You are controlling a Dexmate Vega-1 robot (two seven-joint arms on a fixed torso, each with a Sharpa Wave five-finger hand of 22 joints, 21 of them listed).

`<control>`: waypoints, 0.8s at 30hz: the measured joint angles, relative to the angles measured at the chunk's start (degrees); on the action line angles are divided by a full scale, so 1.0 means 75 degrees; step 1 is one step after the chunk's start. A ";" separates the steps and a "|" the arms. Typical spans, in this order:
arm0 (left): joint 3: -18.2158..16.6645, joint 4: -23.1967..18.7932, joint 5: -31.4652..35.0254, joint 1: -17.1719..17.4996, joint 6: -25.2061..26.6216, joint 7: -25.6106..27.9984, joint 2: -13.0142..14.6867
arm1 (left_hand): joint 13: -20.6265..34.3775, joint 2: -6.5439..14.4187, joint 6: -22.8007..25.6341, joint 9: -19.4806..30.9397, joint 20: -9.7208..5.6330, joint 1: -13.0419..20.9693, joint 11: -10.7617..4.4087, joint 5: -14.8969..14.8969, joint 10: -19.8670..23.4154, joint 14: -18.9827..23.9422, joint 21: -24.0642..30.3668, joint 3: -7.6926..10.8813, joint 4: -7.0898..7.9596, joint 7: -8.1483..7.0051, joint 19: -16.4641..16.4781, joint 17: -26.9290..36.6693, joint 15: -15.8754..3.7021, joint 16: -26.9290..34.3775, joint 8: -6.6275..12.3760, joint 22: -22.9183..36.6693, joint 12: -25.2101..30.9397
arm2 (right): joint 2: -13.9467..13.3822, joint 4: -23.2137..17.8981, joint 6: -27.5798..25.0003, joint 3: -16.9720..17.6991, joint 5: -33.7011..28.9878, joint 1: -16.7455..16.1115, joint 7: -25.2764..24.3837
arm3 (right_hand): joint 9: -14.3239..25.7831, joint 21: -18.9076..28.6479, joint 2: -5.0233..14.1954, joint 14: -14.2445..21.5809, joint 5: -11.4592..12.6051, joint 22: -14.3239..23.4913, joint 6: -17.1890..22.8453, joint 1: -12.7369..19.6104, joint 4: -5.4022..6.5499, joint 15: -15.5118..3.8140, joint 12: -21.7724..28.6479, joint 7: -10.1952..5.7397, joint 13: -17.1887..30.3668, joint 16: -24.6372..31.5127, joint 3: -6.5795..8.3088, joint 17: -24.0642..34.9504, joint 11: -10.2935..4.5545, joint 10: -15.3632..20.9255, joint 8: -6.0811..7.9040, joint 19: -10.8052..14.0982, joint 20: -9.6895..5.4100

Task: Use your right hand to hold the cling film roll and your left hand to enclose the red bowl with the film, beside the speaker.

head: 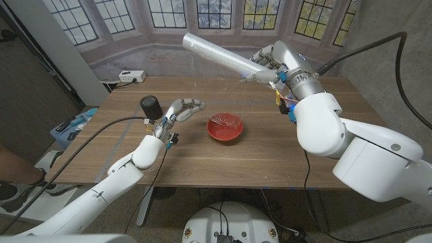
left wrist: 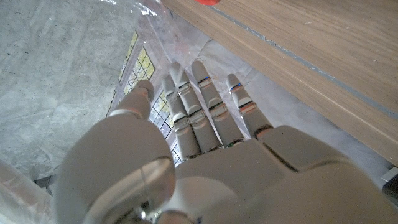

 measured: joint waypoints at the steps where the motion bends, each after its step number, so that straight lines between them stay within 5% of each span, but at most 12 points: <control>1: 0.0001 0.0003 -0.0005 -0.0003 0.0000 -0.0007 -0.0003 | 0.0036 -0.0022 0.0056 0.0007 0.0000 0.0023 -0.0012 -0.0018 0.0095 0.0041 0.0000 -0.0001 -0.0001 0.0024 0.0000 0.0022 -0.0040 0.0052 0.0000 0.0000 0.0044 | 0.0005 0.0000 0.0000 0.0003 0.0000 0.0003 0.0000 | 0.0000 0.0000 0.0000 0.0000 0.0000 0.0000 0.0000 0.0000 0.0000 0.0000 0.0000 0.0000 0.0000 0.0000 0.0000 0.0000 0.0000 0.0000 -0.0007 0.0000 0.0000; 24: -0.0054 -0.0125 -0.1199 -0.0043 0.0114 -0.1168 0.0366 | 0.0827 -0.0182 0.0242 0.0219 -0.0083 0.0183 -0.0054 -0.0018 0.0292 0.0235 0.0058 -0.0246 0.0118 0.0104 0.0082 0.0589 -0.0296 0.0442 0.0066 0.0037 0.0501 | 0.0493 0.0145 0.0053 0.0489 0.1081 -0.0185 -0.0057 | 0.0003 0.0107 0.0102 0.0027 0.0037 0.0001 0.0000 0.0197 -0.0009 -0.0027 -0.0056 -0.0003 0.0036 0.0026 -0.0073 0.0099 0.0071 -0.0068 -0.0101 0.0000 0.0000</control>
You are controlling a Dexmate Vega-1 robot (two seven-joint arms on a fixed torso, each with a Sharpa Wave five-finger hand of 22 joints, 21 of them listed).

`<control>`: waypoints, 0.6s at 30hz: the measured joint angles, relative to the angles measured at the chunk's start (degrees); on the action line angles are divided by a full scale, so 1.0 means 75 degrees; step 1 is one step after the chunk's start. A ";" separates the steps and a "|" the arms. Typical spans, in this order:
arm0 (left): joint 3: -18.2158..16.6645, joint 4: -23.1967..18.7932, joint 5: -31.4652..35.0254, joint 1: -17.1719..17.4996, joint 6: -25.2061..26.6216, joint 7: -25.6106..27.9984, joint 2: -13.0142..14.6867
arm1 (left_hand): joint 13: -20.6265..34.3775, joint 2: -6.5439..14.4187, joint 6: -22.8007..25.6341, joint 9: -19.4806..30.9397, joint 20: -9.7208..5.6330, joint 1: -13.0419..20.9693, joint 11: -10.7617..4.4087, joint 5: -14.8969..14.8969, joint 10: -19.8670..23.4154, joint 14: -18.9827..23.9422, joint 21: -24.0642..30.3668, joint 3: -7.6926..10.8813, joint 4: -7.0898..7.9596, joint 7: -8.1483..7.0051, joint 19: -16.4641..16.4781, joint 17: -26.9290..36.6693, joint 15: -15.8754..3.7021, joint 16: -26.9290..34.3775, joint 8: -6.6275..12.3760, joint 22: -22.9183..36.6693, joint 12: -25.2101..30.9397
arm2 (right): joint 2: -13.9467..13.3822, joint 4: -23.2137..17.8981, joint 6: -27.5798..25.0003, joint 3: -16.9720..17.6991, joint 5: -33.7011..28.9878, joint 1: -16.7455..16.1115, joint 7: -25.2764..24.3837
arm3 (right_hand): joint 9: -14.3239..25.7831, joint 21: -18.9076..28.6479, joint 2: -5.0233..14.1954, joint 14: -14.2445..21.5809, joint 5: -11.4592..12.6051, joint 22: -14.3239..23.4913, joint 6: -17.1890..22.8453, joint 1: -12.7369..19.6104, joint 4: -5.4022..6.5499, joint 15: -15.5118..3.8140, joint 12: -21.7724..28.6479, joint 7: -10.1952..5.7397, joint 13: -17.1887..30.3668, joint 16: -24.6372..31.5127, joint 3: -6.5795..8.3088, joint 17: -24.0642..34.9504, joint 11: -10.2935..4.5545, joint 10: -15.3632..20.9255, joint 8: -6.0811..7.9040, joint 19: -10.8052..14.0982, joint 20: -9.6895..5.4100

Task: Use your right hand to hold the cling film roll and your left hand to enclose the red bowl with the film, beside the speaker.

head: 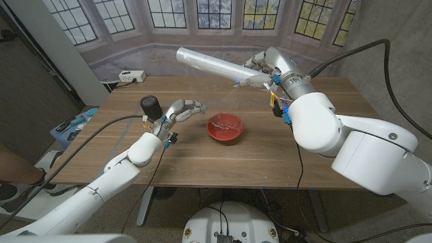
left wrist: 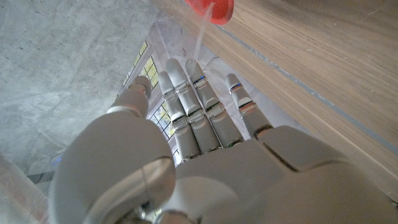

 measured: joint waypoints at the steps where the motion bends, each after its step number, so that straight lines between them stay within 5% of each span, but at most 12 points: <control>1: -0.0002 -0.0003 -0.0066 0.0000 0.0001 -0.0082 0.0015 | 0.0015 0.0000 0.0000 0.0000 0.0000 0.0000 0.0000 0.0000 0.0000 0.0000 0.0000 -0.0012 0.0012 0.0000 0.0000 0.0004 0.0000 0.0000 0.0000 0.0000 0.0000 | 0.0016 -0.0012 -0.0011 0.0000 0.0044 -0.0001 -0.0040 | 0.0000 0.0000 0.0000 0.0000 0.0000 0.0000 0.0000 0.0000 0.0000 0.0000 0.0000 0.0000 0.0000 0.0000 0.0000 0.0007 0.0000 0.0000 0.0000 0.0000 0.0000; 18: 0.0032 0.0259 -0.1019 -0.0200 -0.0316 -0.1435 0.0373 | 0.0345 -0.0029 -0.0059 0.0142 0.0059 0.0029 0.0002 0.0037 -0.0004 -0.0100 0.0059 -0.0107 0.0107 0.0004 -0.0119 0.0074 0.0049 0.0022 0.0000 -0.0001 0.0167 | 0.0088 -0.0117 -0.0069 -0.0329 0.1295 0.0546 -0.1230 | 0.0030 0.0117 0.0008 -0.0001 0.0030 0.0000 -0.0001 -0.0008 0.0031 0.0001 -0.0004 -0.0001 0.0033 0.0006 -0.0032 0.0042 0.0000 -0.0002 -0.0055 0.0000 0.0000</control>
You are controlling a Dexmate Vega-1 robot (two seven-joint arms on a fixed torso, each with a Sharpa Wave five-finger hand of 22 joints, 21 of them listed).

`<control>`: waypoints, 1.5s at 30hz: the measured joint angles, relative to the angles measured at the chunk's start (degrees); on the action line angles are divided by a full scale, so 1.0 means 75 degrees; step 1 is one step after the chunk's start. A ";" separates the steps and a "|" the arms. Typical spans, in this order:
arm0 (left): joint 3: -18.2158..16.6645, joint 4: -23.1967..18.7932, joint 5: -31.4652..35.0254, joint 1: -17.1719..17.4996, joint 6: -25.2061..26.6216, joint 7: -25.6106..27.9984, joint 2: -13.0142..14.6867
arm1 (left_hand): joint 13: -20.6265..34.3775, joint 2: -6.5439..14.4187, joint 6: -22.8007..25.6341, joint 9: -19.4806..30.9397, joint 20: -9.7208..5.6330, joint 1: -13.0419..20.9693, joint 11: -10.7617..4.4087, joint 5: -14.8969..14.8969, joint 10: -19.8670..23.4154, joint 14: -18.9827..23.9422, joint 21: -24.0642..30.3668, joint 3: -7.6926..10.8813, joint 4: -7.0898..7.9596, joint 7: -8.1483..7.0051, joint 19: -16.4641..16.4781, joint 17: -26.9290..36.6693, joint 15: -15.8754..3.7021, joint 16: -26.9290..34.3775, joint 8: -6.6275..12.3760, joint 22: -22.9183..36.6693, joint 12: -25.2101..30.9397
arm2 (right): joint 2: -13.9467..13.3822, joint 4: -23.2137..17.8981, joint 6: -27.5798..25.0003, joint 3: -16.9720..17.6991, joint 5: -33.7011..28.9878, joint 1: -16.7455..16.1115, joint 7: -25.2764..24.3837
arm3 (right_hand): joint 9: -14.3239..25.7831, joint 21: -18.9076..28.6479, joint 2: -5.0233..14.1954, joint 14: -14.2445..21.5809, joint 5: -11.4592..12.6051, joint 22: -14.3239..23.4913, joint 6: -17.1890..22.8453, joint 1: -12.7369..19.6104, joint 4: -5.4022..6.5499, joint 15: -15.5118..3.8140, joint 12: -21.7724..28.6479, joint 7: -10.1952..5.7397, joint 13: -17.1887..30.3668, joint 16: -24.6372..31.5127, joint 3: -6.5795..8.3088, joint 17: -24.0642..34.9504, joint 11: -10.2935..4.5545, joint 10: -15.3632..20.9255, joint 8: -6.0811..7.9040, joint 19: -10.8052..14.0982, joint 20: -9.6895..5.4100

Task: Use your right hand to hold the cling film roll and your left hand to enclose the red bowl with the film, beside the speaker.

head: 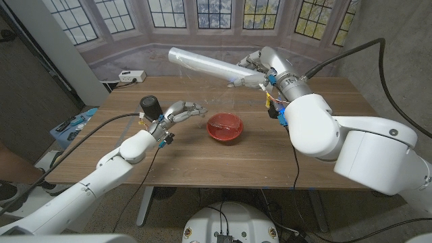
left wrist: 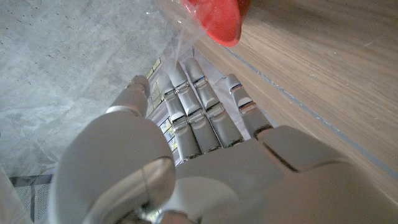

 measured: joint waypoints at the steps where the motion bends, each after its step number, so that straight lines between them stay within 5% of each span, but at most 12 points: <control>1: 0.0011 0.0025 -0.0049 -0.0020 -0.0023 -0.0086 0.0017 | 0.0031 0.0000 0.0000 0.0027 0.0025 0.0000 0.0002 0.0000 -0.0002 -0.0022 0.0000 0.0002 0.0000 0.0000 -0.0025 0.0000 0.0019 -0.0030 0.0000 0.0000 0.0000 | 0.0009 0.0011 0.0000 -0.0024 0.0185 0.0091 -0.0145 | 0.0000 0.0000 0.0000 0.0000 0.0000 0.0000 0.0000 0.0000 -0.0018 0.0000 0.0000 0.0000 0.0002 0.0023 -0.0019 0.0020 0.0000 0.0000 -0.0007 0.0000 0.0000; 9: 0.0011 0.0025 -0.0526 -0.0020 -0.0131 -0.0910 0.0017 | 0.0213 0.0052 -0.0078 0.0106 0.0077 -0.0052 0.0018 0.0053 -0.0100 -0.0076 0.0000 0.0003 0.0126 0.0027 -0.0077 0.0035 0.0019 -0.0089 0.0068 0.0034 0.0031 | 0.0113 0.0229 0.0000 -0.0087 0.0185 0.0665 -0.0145 | 0.0022 0.0030 0.0003 -0.0029 0.0013 0.0000 0.0000 -0.0003 -0.0021 0.0028 -0.0027 0.0000 0.0007 0.0023 -0.0022 0.0036 0.0000 -0.0001 -0.0033 0.0000 0.0000; 10: 0.0113 0.0286 -0.0564 -0.0260 -0.0133 -0.0980 0.0222 | 0.0231 0.0053 -0.0079 0.0127 0.0077 -0.0052 0.0030 0.0053 -0.0112 -0.0105 0.0000 0.0003 0.0126 0.0026 -0.0077 0.0035 0.0048 -0.0089 0.0095 0.0034 0.0046 | 0.0135 0.0264 -0.0004 -0.0087 0.2168 0.0725 -0.1711 | 0.0023 0.0055 0.0007 -0.0029 0.0028 0.0000 0.0000 -0.0006 -0.0021 0.0028 -0.0027 0.0000 0.0008 0.0023 -0.0022 0.0060 0.0000 -0.0001 -0.0034 0.0000 0.0000; 17: 0.0175 0.0428 -0.0977 -0.0418 -0.0137 -0.1733 0.0361 | 0.0376 0.0052 -0.0081 0.0212 0.0078 -0.0052 0.0046 0.0082 -0.0130 -0.0159 0.0000 0.0003 0.0190 0.0024 -0.0159 0.0099 0.0019 -0.0089 0.0128 0.0034 0.0137 | 0.0328 0.0461 -0.0008 0.0043 0.3623 0.0879 -0.2430 | 0.0038 0.0060 0.0011 -0.0043 0.0028 0.0000 0.0000 -0.0010 -0.0021 0.0014 -0.0029 0.0000 0.0036 0.0023 -0.0022 0.0071 0.0000 -0.0002 -0.0057 -0.0032 -0.0031; 31: 0.0304 0.0577 -0.1538 -0.0645 0.0006 -0.2810 0.0651 | 0.0617 0.0053 -0.0132 0.0345 0.0118 -0.0052 0.0055 0.0082 -0.0198 -0.0185 0.0000 0.0004 0.0252 0.0053 -0.0199 0.0176 0.0046 -0.0089 0.0236 0.0033 0.0253 | 0.0537 0.0635 -0.0013 0.0269 0.4652 0.0803 -0.2805 | 0.0039 0.0117 0.0071 -0.0099 0.0058 0.0000 -0.0001 0.0051 0.0009 0.0041 -0.0037 -0.0001 0.0036 0.0023 -0.0053 0.0142 0.0037 -0.0044 -0.0123 -0.0059 -0.0003; 45: 0.0338 0.0199 -0.1926 -0.0659 0.0692 -0.3522 0.1196 | 0.0801 0.0053 -0.0101 0.0456 0.0105 -0.0052 0.0045 0.0111 -0.0209 -0.0183 0.0000 0.0003 0.0297 0.0027 -0.0240 0.0212 0.0048 -0.0089 0.0317 0.0033 0.0362 | 0.0232 0.0711 -0.0014 0.0645 0.4995 0.0611 -0.2867 | 0.0068 0.0205 0.0070 -0.0099 0.0058 -0.0040 -0.0001 0.0053 -0.0023 0.0041 -0.0086 -0.0001 0.0032 0.0053 -0.0087 0.0211 -0.0033 0.0008 -0.0152 -0.0058 -0.0002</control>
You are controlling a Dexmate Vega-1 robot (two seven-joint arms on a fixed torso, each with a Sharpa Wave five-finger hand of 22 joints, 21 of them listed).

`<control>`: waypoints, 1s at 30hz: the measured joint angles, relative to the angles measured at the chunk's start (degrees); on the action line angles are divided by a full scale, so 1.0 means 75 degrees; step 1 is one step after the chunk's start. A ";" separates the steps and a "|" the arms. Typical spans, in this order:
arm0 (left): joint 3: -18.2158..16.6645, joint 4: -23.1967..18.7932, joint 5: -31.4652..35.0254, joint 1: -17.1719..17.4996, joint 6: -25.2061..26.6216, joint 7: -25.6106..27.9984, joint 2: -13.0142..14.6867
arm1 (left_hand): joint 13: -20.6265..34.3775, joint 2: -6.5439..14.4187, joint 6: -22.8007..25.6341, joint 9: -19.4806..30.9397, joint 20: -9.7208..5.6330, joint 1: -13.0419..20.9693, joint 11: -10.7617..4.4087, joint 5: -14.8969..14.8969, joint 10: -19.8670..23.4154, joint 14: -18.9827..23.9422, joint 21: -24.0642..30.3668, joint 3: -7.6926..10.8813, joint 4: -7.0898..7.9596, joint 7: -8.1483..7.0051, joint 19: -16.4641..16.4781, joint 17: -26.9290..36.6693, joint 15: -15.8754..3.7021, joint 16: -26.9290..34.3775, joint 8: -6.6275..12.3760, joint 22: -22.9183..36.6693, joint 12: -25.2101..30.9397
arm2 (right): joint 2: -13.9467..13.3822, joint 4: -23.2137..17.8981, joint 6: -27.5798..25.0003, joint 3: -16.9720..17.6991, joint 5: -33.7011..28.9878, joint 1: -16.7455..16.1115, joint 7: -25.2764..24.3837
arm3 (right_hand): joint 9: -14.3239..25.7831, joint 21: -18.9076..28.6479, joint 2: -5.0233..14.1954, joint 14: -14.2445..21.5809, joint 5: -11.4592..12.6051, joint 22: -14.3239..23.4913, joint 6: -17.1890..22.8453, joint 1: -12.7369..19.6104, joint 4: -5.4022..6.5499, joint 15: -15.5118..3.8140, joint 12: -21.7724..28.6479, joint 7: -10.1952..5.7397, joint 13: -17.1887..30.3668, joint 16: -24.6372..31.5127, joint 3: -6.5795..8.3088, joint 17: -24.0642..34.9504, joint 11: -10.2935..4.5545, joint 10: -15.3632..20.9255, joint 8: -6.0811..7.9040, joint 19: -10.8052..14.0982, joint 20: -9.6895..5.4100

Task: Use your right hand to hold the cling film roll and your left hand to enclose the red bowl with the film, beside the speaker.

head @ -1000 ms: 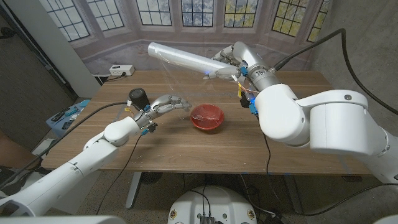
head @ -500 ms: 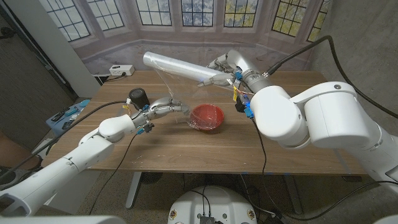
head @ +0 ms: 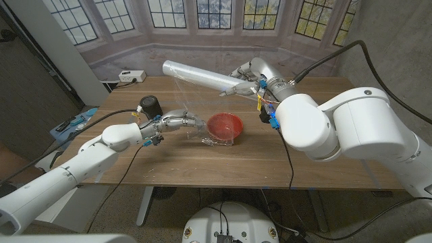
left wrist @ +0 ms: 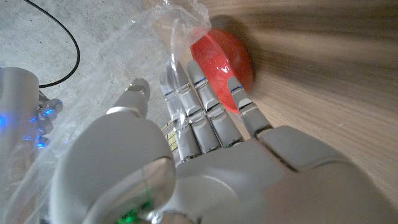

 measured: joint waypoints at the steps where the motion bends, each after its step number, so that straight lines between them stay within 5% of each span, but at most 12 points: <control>1: 0.0000 0.0000 -0.0046 0.0000 0.0099 -0.0075 0.0000 | 0.0000 0.0000 0.0002 0.0003 0.0000 0.0000 0.0000 0.0000 0.0000 0.0014 0.0000 0.0010 0.0010 -0.0003 0.0000 0.0000 0.0014 0.0000 0.0031 0.0000 0.0005 | -0.0022 0.0028 0.0000 0.0067 0.0000 -0.0062 0.0000 | 0.0000 0.0000 0.0000 0.0000 0.0000 0.0000 0.0000 0.0000 0.0000 0.0000 -0.0001 0.0000 -0.0002 0.0000 0.0000 0.0001 -0.0013 0.0013 0.0002 0.0000 0.0000; 12: -0.0010 -0.0534 -0.0377 0.0105 0.0734 -0.0471 0.0639 | 0.0138 0.0000 0.0083 0.0074 0.0000 0.0000 -0.0046 0.0000 0.0045 0.0070 0.0000 -0.0022 0.0041 -0.0084 0.0000 -0.0001 -0.0016 -0.0059 0.0102 0.0000 0.0062 | -0.0087 0.0293 0.0072 0.0496 -0.0732 -0.0613 0.1016 | 0.0000 0.0074 -0.0011 0.0000 -0.0001 0.0001 0.0000 0.0011 0.0011 0.0000 0.0007 0.0000 -0.0018 0.0029 -0.0030 0.0037 -0.0042 0.0041 0.0030 0.0001 0.0000; 30: -0.0048 -0.0694 -0.0744 0.0215 0.1128 -0.0803 0.0850 | 0.0318 0.0000 0.0092 0.0181 -0.0001 0.0000 -0.0045 0.0000 0.0043 0.0104 0.0000 0.0011 0.0072 -0.0099 0.0001 0.0035 0.0019 -0.0113 0.0216 -0.0001 0.0100 | 0.0224 0.0733 0.0217 0.0695 -0.2172 -0.1258 0.2371 | 0.0044 0.0156 -0.0071 0.0000 -0.0002 0.0001 0.0013 0.0111 0.0011 0.0000 0.0011 -0.0012 -0.0010 0.0028 -0.0030 0.0072 -0.0052 0.0050 0.0029 -0.0054 0.0026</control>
